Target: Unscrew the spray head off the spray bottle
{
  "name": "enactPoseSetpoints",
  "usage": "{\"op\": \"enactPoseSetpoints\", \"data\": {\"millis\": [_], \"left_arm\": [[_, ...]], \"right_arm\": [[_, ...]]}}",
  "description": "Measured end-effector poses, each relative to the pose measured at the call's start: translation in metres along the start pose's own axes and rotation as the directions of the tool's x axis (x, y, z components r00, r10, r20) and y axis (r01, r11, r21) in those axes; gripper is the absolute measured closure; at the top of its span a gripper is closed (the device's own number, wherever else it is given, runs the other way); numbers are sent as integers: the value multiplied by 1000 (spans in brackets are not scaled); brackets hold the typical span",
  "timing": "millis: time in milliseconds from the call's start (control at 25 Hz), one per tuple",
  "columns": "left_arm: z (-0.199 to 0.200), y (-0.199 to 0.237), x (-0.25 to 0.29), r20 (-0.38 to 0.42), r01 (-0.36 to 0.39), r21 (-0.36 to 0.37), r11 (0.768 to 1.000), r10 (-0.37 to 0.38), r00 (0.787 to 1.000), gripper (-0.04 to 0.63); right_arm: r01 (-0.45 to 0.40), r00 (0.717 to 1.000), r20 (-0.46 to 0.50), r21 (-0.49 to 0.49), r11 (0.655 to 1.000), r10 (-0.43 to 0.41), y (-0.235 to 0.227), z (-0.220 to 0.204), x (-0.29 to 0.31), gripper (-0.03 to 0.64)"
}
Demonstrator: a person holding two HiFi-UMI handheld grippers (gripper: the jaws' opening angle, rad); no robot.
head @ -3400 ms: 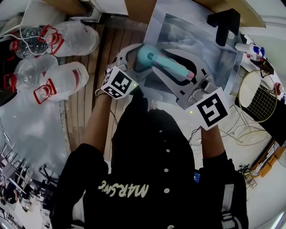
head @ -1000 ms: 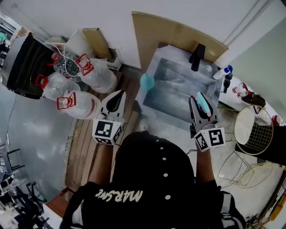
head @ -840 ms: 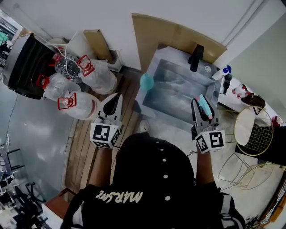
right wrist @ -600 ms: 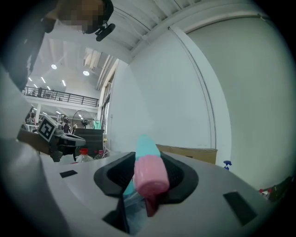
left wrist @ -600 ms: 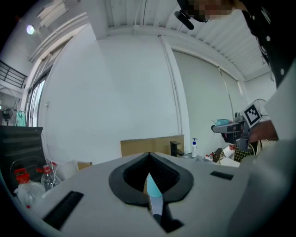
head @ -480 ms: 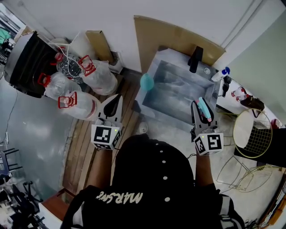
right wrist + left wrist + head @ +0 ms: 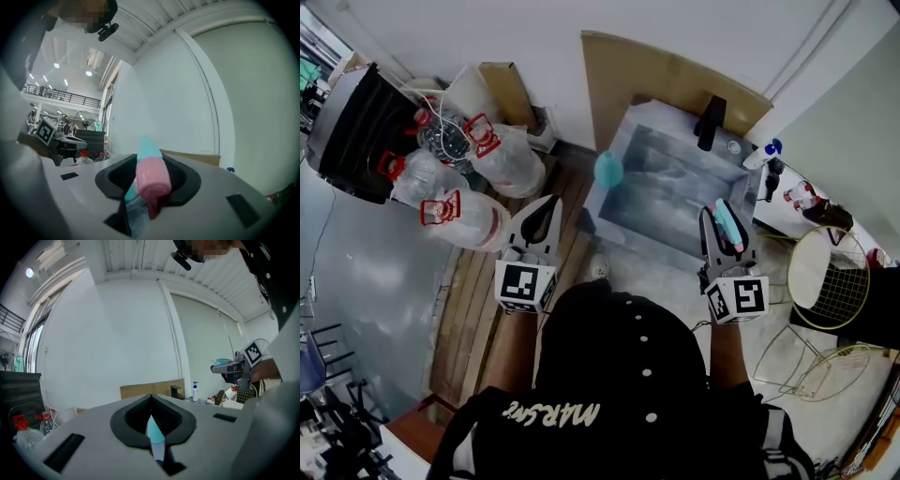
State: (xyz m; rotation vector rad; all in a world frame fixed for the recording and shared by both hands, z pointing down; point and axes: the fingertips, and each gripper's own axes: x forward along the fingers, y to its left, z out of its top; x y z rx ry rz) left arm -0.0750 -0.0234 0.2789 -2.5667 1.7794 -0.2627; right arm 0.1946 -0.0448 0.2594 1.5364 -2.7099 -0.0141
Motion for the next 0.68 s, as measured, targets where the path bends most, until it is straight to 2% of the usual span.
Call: {"op": "enactPoseSetpoints", "data": {"millis": [440,680], "left_arm": [[3,0,1,18,22,27,999,-23,1000,571],[5,5,4,27,19,14,1000,-19,999,571]], "right_arm": [[-15,1000,1,-9,1000,15,7,2,9,460],[-15,1000,5,-11,1000,15,10,3,13,460]]}}
